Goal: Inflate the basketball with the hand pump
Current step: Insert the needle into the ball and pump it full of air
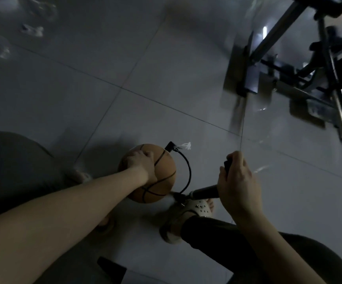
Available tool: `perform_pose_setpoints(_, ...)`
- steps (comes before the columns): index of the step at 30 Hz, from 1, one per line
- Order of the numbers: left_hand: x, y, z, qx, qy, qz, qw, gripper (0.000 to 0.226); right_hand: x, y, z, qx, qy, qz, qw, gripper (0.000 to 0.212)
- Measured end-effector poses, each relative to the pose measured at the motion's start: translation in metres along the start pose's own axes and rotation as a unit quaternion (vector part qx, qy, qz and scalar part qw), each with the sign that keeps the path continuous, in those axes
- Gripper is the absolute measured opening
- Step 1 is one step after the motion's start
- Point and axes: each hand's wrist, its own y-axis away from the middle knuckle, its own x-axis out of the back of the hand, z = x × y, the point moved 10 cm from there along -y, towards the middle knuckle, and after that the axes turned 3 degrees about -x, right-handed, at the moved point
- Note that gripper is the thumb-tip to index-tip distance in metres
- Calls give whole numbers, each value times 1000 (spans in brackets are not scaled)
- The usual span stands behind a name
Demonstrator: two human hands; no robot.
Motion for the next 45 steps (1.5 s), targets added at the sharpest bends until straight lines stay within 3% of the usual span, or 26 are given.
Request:
perform_pose_setpoints(7, 1, 4, 4, -39, 69, 45, 996, 105, -45, 3, 0, 25, -13, -17, 999, 17)
perform_pose_setpoints(15, 8, -5, 30, -76, 28, 113, 990, 106, -121, 4, 26, -5, -5, -61, 998, 18)
perform_pose_setpoints(23, -2, -12, 38, -72, 18, 91, 993, 102, -157, 9, 31, -18, 3, -86, 996, 8)
perform_pose_setpoints(28, -3, -10, 41, -63, 27, 54, 996, 107, -144, 10, 29, -18, 21, -103, 994, 11)
perform_pose_setpoints(34, 4, -8, 30, -55, 32, 40, 997, 109, -57, 10, -7, 41, 9, -64, 997, 17)
perform_pose_setpoints(38, 5, -7, 31, -64, 45, 47, 996, 113, -16, 21, -19, 61, 35, -71, 995, 38)
perform_pose_setpoints(42, 5, -4, 30, -74, 50, 49, 995, 113, -23, 45, -25, 110, 75, -69, 989, 45)
perform_pose_setpoints(45, 2, -3, 26, -66, 52, 41, 996, 111, -39, 50, -10, 84, 74, -46, 993, 45)
